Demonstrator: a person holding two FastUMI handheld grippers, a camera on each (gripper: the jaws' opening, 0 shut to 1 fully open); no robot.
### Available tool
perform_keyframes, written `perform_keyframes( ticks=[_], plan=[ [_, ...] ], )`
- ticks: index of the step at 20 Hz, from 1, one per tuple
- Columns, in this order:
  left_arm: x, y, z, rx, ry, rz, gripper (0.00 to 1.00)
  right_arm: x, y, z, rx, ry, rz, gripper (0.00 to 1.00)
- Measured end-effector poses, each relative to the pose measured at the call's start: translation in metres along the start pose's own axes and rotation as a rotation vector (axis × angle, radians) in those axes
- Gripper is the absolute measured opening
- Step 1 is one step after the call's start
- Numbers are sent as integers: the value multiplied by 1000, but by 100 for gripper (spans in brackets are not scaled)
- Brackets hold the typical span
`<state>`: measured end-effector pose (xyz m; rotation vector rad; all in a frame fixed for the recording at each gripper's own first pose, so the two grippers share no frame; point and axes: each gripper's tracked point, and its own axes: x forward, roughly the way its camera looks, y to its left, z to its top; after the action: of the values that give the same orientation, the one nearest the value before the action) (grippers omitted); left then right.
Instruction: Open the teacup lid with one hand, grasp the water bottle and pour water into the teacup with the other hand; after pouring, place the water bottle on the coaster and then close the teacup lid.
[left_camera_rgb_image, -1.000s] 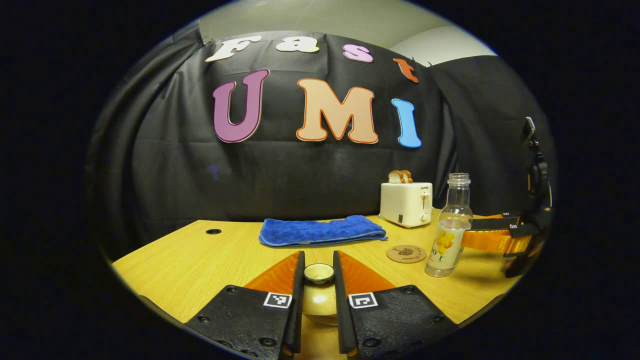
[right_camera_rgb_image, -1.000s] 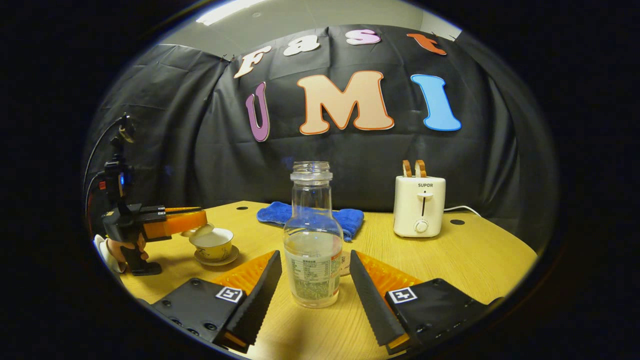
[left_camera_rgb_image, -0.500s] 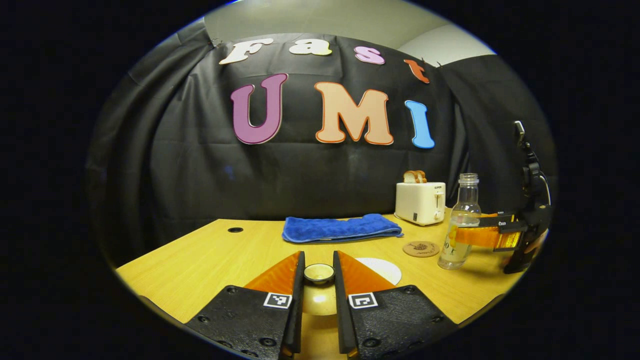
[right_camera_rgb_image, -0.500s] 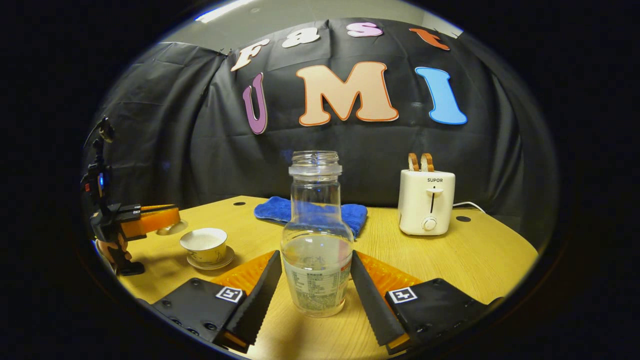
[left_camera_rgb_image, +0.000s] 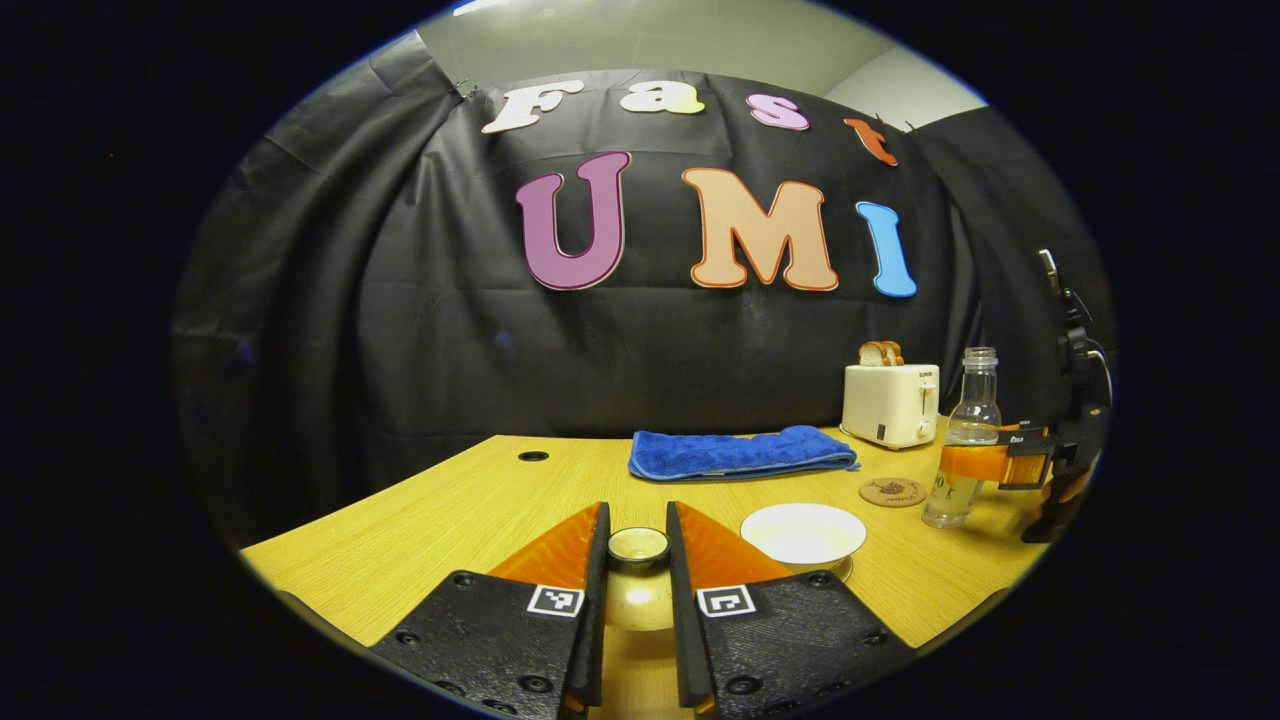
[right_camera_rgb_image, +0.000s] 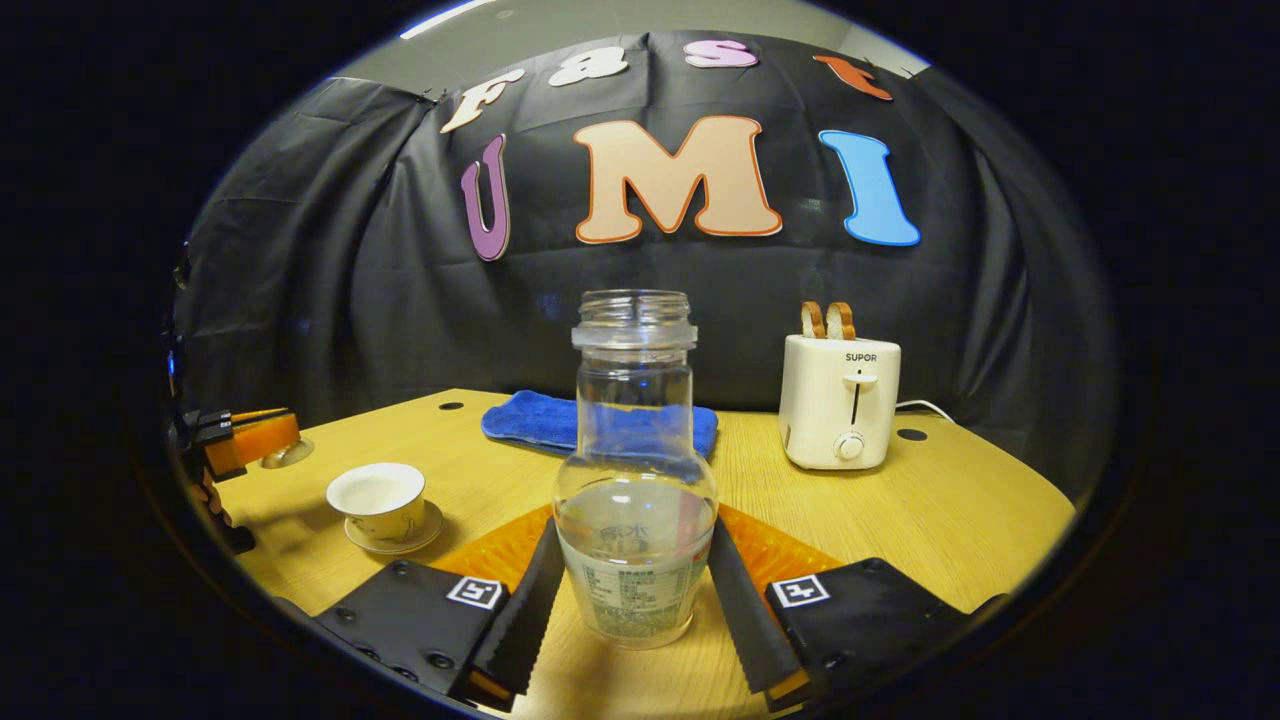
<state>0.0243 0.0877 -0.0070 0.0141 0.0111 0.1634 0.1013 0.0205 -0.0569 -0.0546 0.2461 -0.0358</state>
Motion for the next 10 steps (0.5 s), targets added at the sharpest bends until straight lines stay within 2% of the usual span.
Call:
perform_keyframes(
  ticks=[1, 3, 5, 6, 10],
  plan=[
    [-1, 1, 0, -1, -1, 3, 27, -1, 2, 1, -4, -4, -5, 79],
    [-1, 3, -1, -1, -1, 14, 27, -3, 2, 1, -14, -5, -8, 78],
    [-1, 5, 1, -1, -1, 25, 27, -4, 0, 2, -23, -11, -24, 81],
    [-1, 4, -1, -1, -1, 26, 27, -6, 0, 2, -27, -10, -27, 78],
    [0, 5, -1, -1, -2, 31, 27, -8, -2, 4, -55, -5, -35, 80]
  ],
)
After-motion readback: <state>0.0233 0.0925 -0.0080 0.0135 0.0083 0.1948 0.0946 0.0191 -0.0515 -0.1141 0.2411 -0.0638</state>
